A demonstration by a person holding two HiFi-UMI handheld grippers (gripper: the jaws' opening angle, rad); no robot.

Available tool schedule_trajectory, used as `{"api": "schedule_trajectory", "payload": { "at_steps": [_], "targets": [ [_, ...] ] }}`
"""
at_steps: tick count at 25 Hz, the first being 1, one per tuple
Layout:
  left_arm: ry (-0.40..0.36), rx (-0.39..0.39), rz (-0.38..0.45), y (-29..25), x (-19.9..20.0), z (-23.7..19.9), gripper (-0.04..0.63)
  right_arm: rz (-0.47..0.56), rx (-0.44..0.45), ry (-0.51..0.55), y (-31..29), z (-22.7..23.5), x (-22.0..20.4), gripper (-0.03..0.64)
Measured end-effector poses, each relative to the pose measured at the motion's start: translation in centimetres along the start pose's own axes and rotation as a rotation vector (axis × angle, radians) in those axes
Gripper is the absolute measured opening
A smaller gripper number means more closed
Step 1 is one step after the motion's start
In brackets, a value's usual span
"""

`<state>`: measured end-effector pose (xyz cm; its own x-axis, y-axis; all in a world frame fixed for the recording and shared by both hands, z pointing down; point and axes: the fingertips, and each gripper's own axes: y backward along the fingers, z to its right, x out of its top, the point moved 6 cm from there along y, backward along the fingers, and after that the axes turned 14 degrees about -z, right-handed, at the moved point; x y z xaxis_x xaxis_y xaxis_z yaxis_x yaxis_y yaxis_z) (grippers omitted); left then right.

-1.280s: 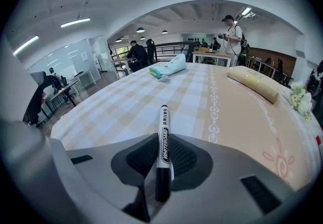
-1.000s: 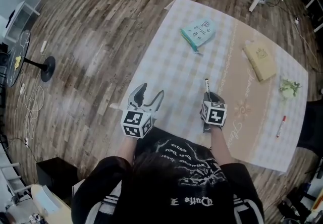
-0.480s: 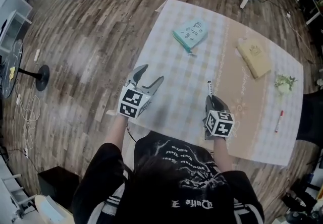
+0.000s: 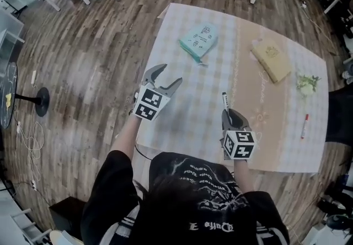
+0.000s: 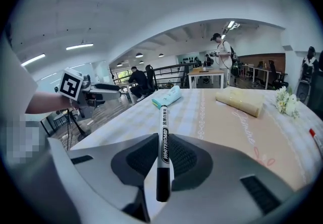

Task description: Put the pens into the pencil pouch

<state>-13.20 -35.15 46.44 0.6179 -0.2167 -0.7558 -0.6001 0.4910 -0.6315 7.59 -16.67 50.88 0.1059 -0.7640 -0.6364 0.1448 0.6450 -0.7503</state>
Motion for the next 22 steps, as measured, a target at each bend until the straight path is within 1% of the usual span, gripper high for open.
{"api": "schedule_trajectory", "payload": {
  "at_steps": [3, 7, 13, 17, 22],
  "targets": [
    [-0.029, -0.005, -0.007, -1.8, 1.1, -1.0, 0.301, 0.007, -0.010, -0.005, -0.1, -0.2, 0.7, 0.072],
    [-0.130, -0.004, -0.048, -4.1, 2.1, -2.0, 0.301, -0.024, -0.028, 0.019, -0.7, -0.2, 0.9, 0.072],
    [-0.229, -0.021, -0.097, -7.9, 3.4, -4.0, 0.301, -0.068, -0.047, 0.020, -1.6, -0.4, 0.8, 0.072],
    [-0.343, -0.020, -0.145, -10.4, 4.0, -5.1, 0.301, -0.084, -0.055, 0.007, -2.4, -0.3, 1.1, 0.072],
    [-0.395, -0.038, -0.194, -13.8, 4.1, -6.5, 0.301, -0.103, -0.060, -0.005, -3.5, 0.0, 1.5, 0.073]
  ]
}}
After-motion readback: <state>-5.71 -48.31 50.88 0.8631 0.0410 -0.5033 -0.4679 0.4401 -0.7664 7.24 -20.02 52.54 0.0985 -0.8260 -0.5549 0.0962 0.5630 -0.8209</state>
